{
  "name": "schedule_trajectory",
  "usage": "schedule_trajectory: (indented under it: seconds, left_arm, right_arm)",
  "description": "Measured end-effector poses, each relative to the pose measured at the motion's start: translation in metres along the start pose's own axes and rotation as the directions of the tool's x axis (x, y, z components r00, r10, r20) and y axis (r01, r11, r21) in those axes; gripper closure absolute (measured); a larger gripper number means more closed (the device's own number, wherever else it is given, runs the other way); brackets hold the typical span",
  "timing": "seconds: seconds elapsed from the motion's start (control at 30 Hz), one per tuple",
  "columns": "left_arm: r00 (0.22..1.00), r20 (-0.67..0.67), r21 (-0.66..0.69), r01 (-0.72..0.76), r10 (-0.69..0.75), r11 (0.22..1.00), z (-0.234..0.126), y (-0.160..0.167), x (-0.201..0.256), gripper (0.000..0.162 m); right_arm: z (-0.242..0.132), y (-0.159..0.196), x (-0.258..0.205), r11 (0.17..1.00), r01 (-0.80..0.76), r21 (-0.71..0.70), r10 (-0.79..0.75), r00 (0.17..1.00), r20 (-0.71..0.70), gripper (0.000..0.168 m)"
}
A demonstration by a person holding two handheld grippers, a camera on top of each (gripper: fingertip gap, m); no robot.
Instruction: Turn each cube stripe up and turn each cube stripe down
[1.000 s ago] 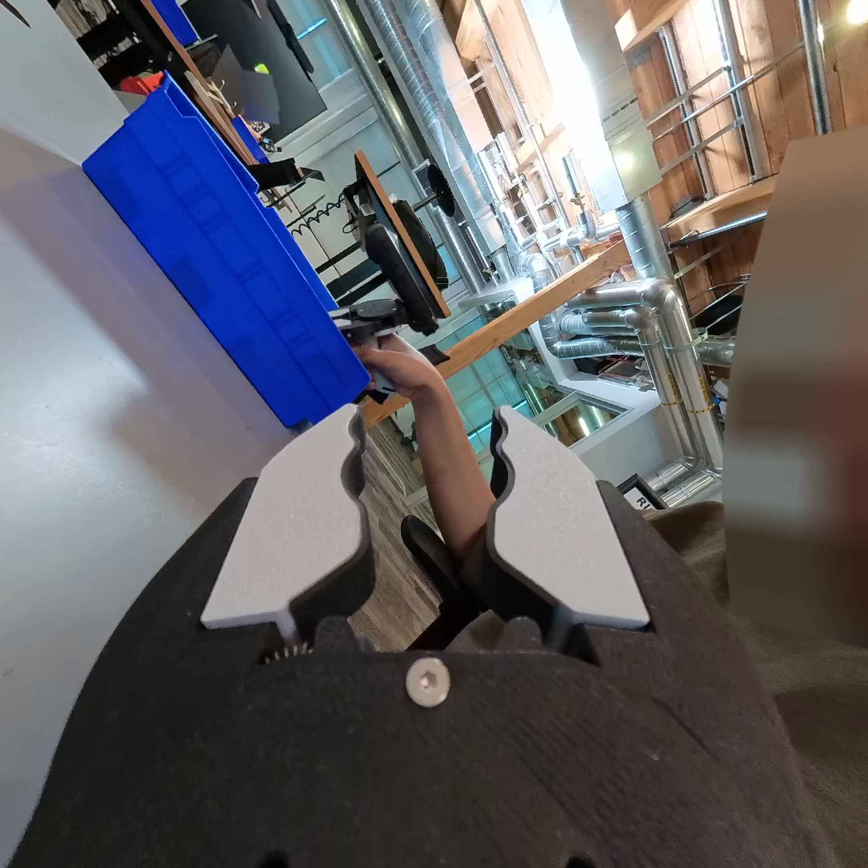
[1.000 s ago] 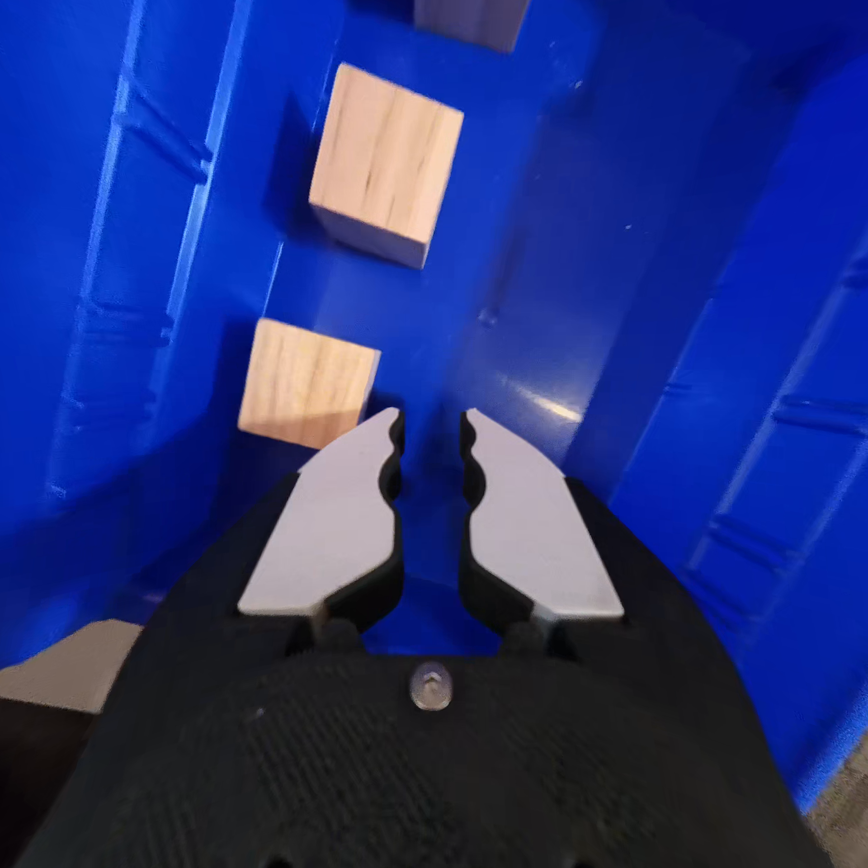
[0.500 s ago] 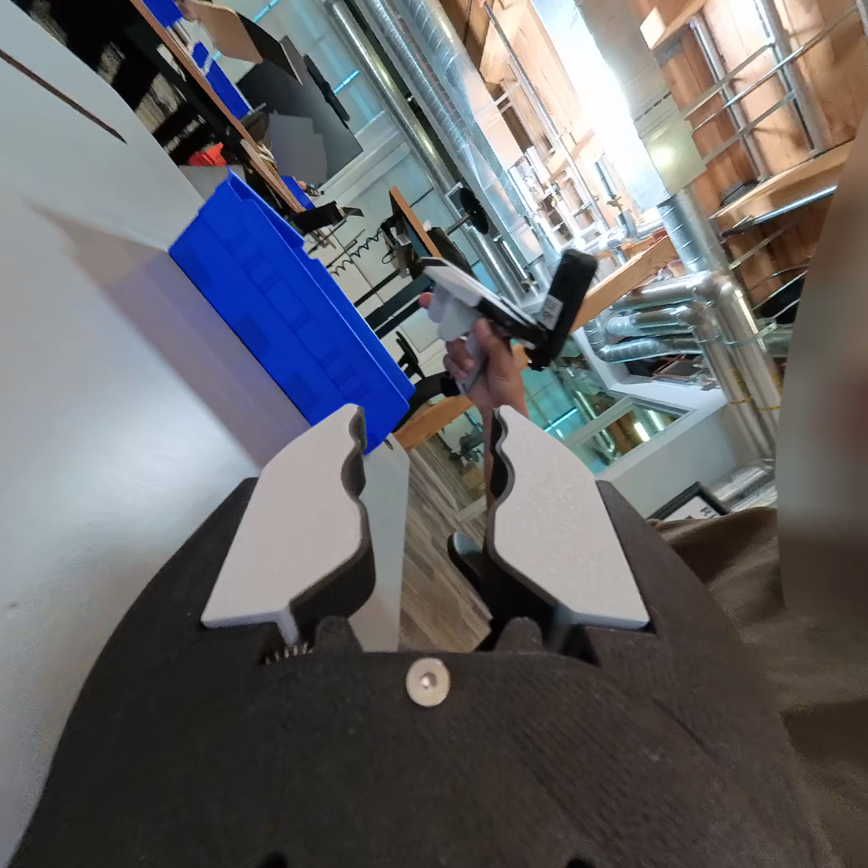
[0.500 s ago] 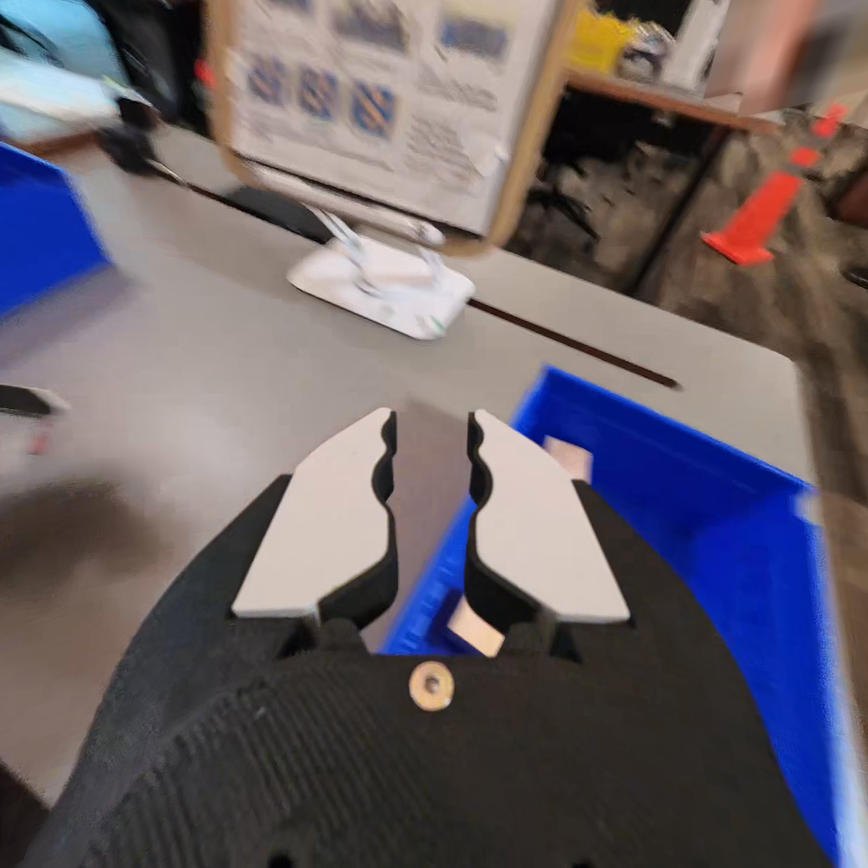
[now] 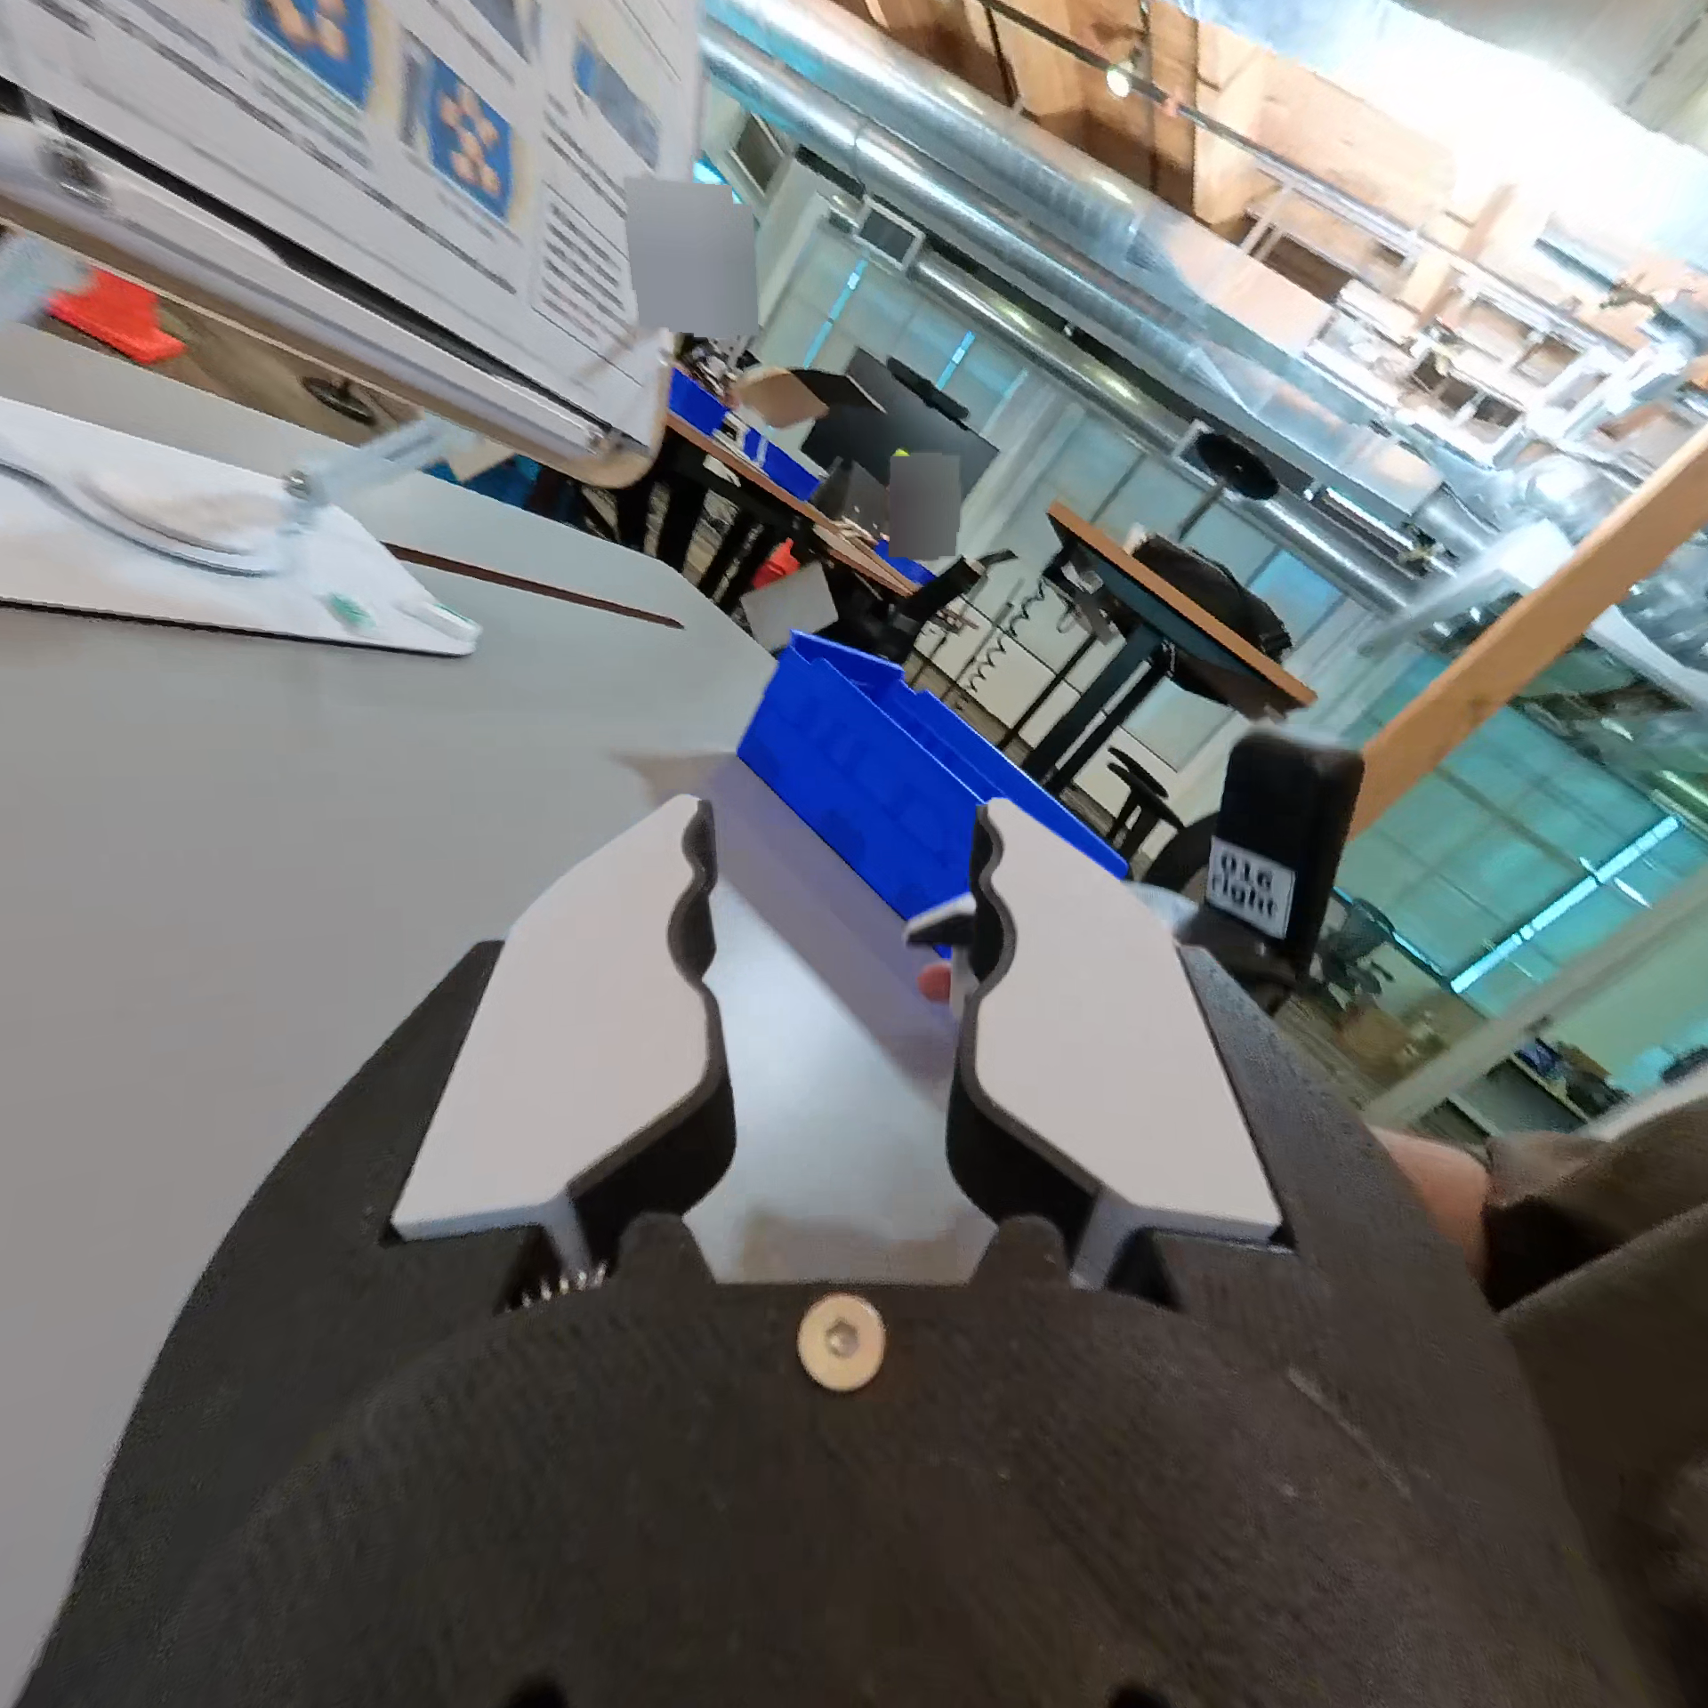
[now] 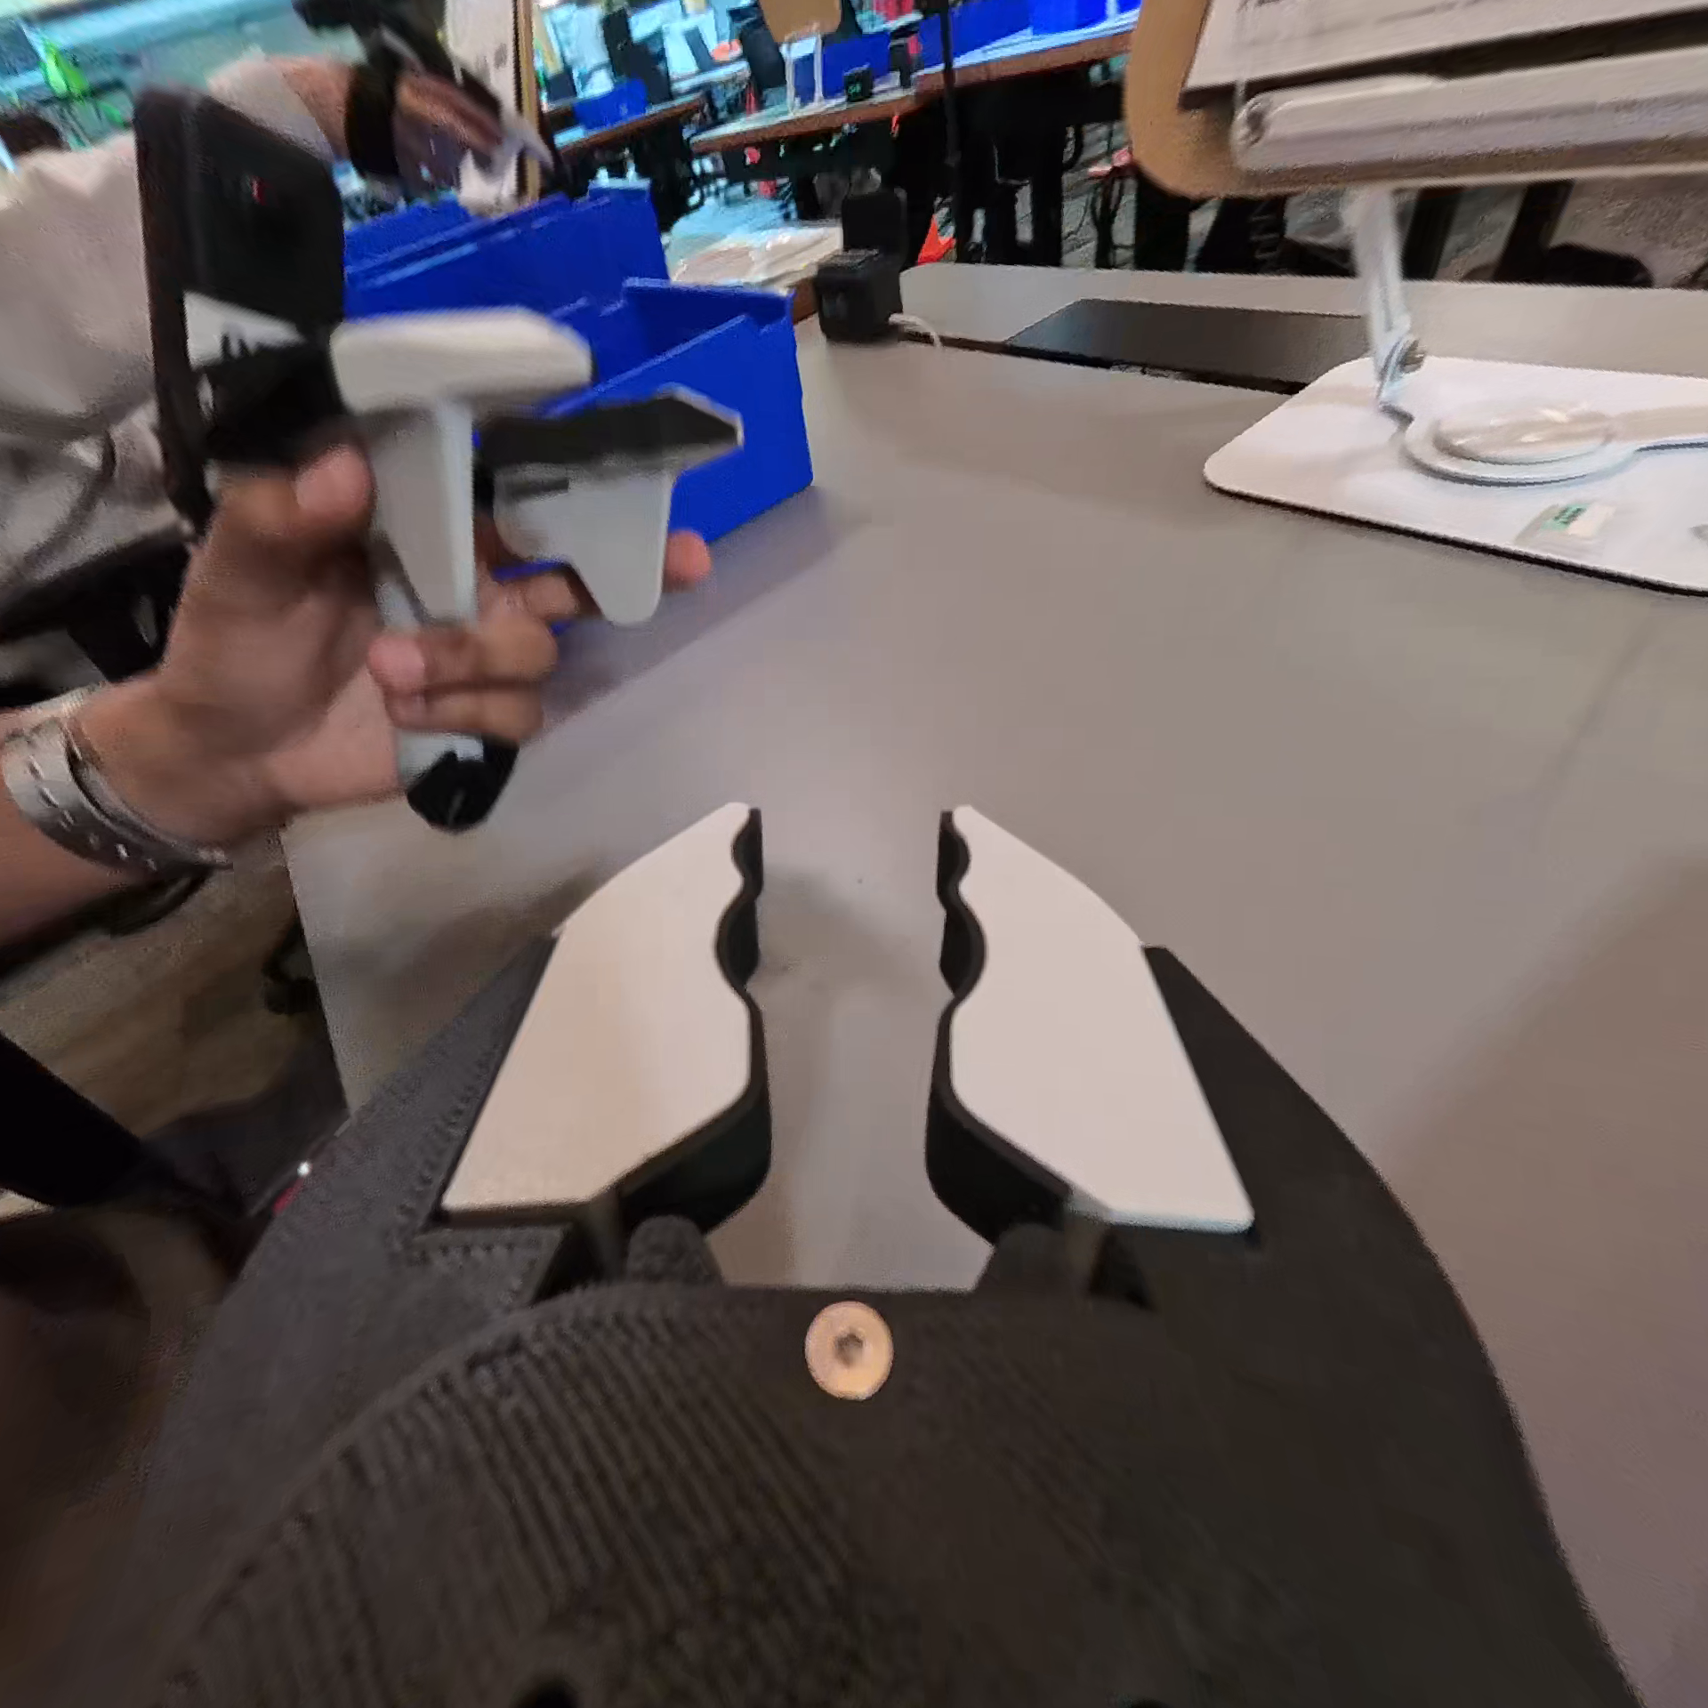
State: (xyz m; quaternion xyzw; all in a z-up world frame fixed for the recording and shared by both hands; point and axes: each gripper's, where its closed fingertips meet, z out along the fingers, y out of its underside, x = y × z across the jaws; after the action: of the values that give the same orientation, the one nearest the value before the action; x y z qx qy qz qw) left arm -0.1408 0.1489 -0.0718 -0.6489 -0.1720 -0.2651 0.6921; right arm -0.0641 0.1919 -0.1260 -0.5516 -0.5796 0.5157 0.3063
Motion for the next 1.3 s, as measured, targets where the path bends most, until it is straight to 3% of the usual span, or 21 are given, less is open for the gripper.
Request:
schedule_trajectory:
  seconds: [0.13,0.27,0.33,0.43,0.6,0.9,1.0,1.17,1.3]
  left_arm:
    - [0.995,0.099,0.090,0.011,-0.020,0.996,-0.023,-0.038,-0.022,0.109]
    - [0.961,0.270,0.145,-0.099,0.057,0.984,-0.070,-0.101,-0.044,0.106]
    - [0.906,0.414,0.141,-0.163,0.091,0.977,-0.107,-0.136,-0.062,0.103]
    - [0.745,0.661,0.049,-0.164,0.091,0.985,-0.176,-0.161,-0.108,0.096]
    - [0.421,0.889,-0.197,0.000,0.179,0.980,-0.279,-0.131,-0.177,0.092]
    - [0.125,0.882,-0.472,0.231,0.455,0.851,-0.332,-0.076,-0.213,0.091]
    - [0.083,0.876,-0.477,0.292,0.475,0.829,-0.343,-0.065,-0.219,0.092]
    - [0.103,0.891,-0.450,0.339,0.443,0.826,-0.350,-0.053,-0.223,0.095]
    - [0.088,0.859,-0.494,0.397,0.504,0.773,-0.355,-0.040,-0.225,0.094]
  right_arm:
    - [0.011,0.020,-0.010,1.000,0.016,-0.027,-0.014,0.999,0.052,0.131]
    - [0.018,0.028,-0.010,0.998,0.034,-0.055,-0.030,0.997,0.071,0.131]
    - [0.018,0.028,-0.011,0.998,0.027,-0.059,-0.022,0.996,0.087,0.131]
    - [0.019,0.027,-0.010,0.998,0.020,-0.054,-0.015,0.996,0.089,0.131]
    - [0.020,0.029,-0.012,0.997,0.028,-0.069,-0.021,0.995,0.100,0.131]
    - [0.022,0.030,-0.015,0.997,-0.002,-0.078,0.011,0.993,0.114,0.131]
    - [0.022,0.031,-0.015,0.997,-0.009,-0.077,0.018,0.993,0.118,0.131]
    - [0.021,0.032,-0.018,0.996,-0.019,-0.083,0.029,0.991,0.130,0.131]
    - [0.020,0.033,-0.018,0.996,-0.033,-0.087,0.044,0.990,0.137,0.131]
